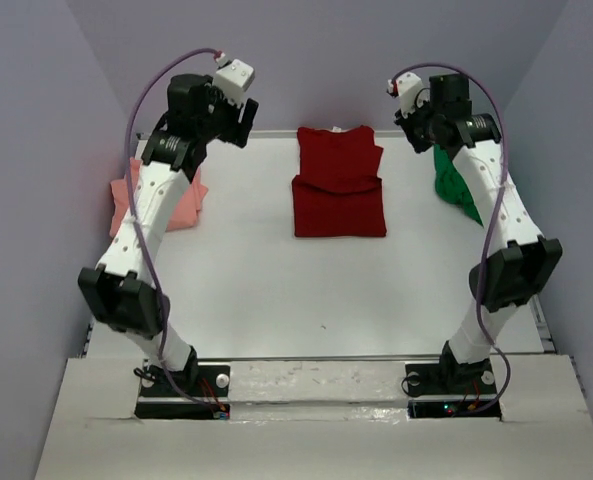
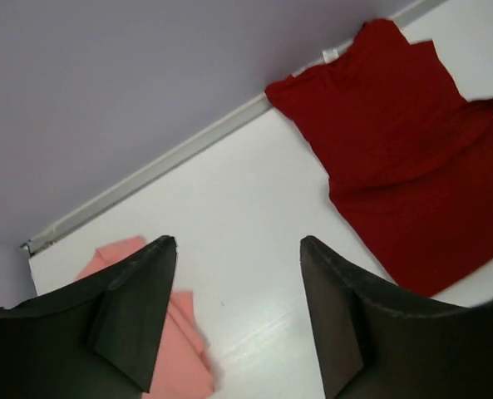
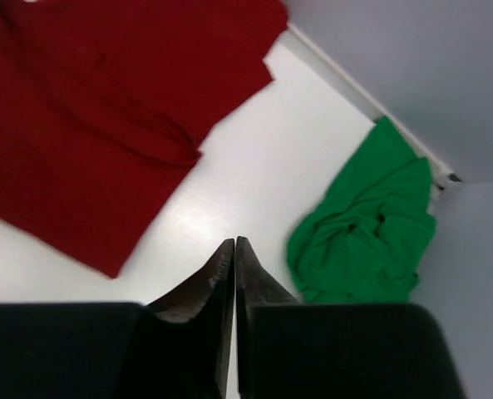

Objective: Fold and stack the t-shirts
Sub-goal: Fold the tshirt

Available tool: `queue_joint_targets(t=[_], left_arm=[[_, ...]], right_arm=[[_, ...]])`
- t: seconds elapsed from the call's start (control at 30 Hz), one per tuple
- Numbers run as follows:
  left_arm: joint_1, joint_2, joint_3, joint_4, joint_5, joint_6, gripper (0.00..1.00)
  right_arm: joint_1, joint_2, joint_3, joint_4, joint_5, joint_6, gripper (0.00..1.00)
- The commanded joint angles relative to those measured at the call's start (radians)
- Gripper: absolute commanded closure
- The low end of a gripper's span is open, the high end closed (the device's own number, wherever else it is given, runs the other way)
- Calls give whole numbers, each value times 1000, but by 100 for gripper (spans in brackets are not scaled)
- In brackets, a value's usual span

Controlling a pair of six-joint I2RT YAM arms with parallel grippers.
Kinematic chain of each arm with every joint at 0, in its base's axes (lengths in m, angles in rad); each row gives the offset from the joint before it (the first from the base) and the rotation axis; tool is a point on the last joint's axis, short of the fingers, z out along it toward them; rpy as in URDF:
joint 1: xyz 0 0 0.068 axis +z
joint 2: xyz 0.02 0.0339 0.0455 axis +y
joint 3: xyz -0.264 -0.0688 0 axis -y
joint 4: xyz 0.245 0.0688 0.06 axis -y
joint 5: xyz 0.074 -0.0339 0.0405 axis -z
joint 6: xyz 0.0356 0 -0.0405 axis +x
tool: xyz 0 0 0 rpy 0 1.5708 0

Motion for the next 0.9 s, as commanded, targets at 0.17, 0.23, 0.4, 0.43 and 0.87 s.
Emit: queue_joint_targets(t=[0.17, 0.23, 0.4, 0.43, 0.87], left_arm=[[-8, -205, -566, 70, 65, 12, 57], [1, -253, -624, 90, 29, 38, 69], [47, -305, -707, 90, -29, 40, 74], [73, -317, -732, 110, -28, 43, 68], [242, -477, -893, 182, -60, 60, 26]], right_arm=[[24, -51, -313, -162, -415, 85, 100], [35, -3, -295, -182, -463, 89, 100], [64, 112, -215, -197, -515, 98, 100], [73, 156, -181, -197, -530, 98, 100], [122, 483, 170, -253, -567, 111, 100]])
